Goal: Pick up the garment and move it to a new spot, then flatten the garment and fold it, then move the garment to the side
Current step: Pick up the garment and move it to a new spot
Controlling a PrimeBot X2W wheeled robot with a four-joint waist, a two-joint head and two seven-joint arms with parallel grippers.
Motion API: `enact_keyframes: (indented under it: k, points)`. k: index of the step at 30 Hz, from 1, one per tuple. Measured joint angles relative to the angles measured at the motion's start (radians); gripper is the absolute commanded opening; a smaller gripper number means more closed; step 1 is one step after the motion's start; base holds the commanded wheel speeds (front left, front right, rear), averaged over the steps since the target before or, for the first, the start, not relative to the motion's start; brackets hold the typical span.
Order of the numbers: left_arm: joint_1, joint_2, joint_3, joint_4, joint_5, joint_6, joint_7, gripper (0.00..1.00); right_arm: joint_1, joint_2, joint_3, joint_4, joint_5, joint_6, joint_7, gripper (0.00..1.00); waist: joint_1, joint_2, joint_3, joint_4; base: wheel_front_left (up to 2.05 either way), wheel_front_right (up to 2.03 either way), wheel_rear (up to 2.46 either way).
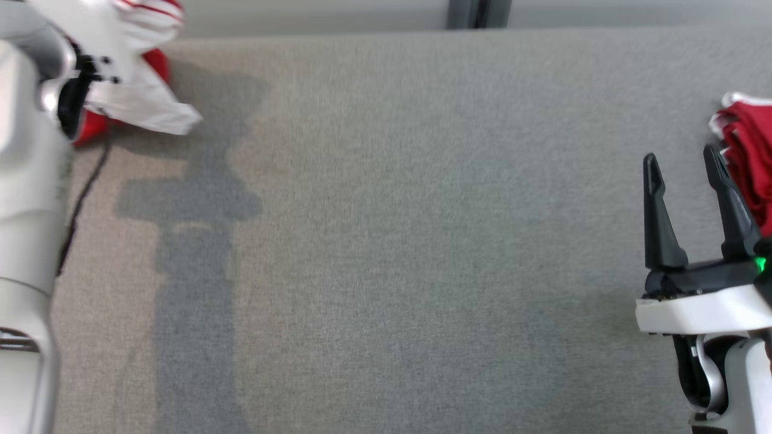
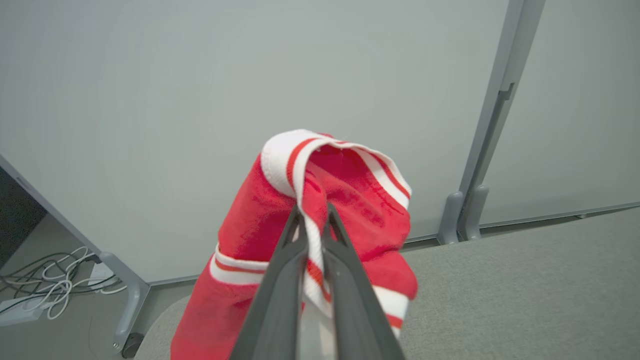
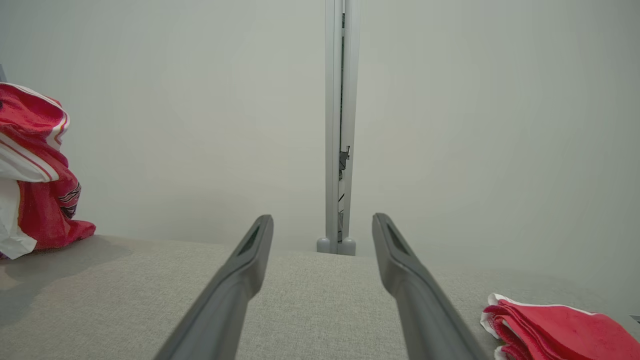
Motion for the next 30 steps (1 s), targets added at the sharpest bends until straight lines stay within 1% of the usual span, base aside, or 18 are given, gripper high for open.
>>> enact_keyframes:
  k: [5,6,7,10,12,14,17,19,23,26,30]
  points:
    - [0.002,-0.096,-0.069,-0.061,-0.019,-0.013,0.009,0.00,0.055,0.000,-0.021,0.033,0.019,0.000,-0.015,1.00,0.0000,0.0000,-0.119,-0.018,0.00,0.00,0.00]
    - [0.010,-0.132,-0.111,-0.107,-0.037,-0.017,0.016,0.00,0.074,0.000,-0.027,0.038,0.026,0.000,-0.016,1.00,0.0000,0.0000,-0.162,-0.028,0.00,0.00,0.00]
    - [0.010,-0.132,-0.111,-0.107,-0.037,-0.017,0.016,0.00,0.074,0.000,-0.027,0.038,0.026,0.000,-0.016,1.00,0.0000,0.0000,-0.162,-0.028,0.00,0.00,0.00]
    - [0.035,-0.174,-0.180,-0.193,-0.090,-0.018,0.034,0.00,0.098,0.000,-0.033,0.044,0.034,0.000,-0.016,1.00,0.0000,0.0000,-0.219,-0.045,0.00,0.00,0.00]
    - [0.049,-0.186,-0.212,-0.247,-0.130,-0.018,0.045,0.00,0.112,0.000,-0.034,0.047,0.039,0.000,-0.019,1.00,0.0000,0.0000,-0.247,-0.061,0.00,0.00,0.00]
    - [0.071,-0.192,-0.224,-0.291,-0.172,-0.018,0.048,0.00,0.123,0.001,-0.033,0.048,0.045,0.000,-0.019,1.00,0.0000,0.0000,-0.263,-0.082,0.00,0.00,0.00]
    - [0.135,-0.211,-0.225,-0.320,-0.225,-0.018,0.044,0.00,0.135,0.000,-0.032,0.053,0.054,0.000,-0.020,1.00,0.0000,0.0000,-0.273,-0.112,0.00,0.00,0.00]
    - [0.193,-0.219,-0.212,-0.321,-0.260,-0.016,0.033,0.00,0.144,0.000,-0.030,0.057,0.059,0.000,-0.023,1.00,0.0000,0.0000,-0.271,-0.127,0.00,0.00,0.00]
    - [0.334,-0.231,-0.181,-0.280,-0.324,0.021,-0.009,0.00,0.147,0.000,-0.017,0.068,0.069,0.000,-0.025,1.00,0.0000,0.0000,-0.250,-0.144,0.00,0.00,0.00]
    - [0.440,-0.231,-0.165,-0.220,-0.342,0.049,-0.072,0.00,0.144,0.001,-0.006,0.082,0.078,0.000,-0.032,1.00,0.0000,0.0000,-0.231,-0.157,0.00,0.00,0.00]
    - [0.531,-0.239,-0.151,-0.149,-0.374,0.057,-0.130,0.00,0.137,0.001,-0.010,0.097,0.078,0.000,-0.036,1.00,0.0000,0.0000,-0.210,-0.169,0.00,0.00,0.00]
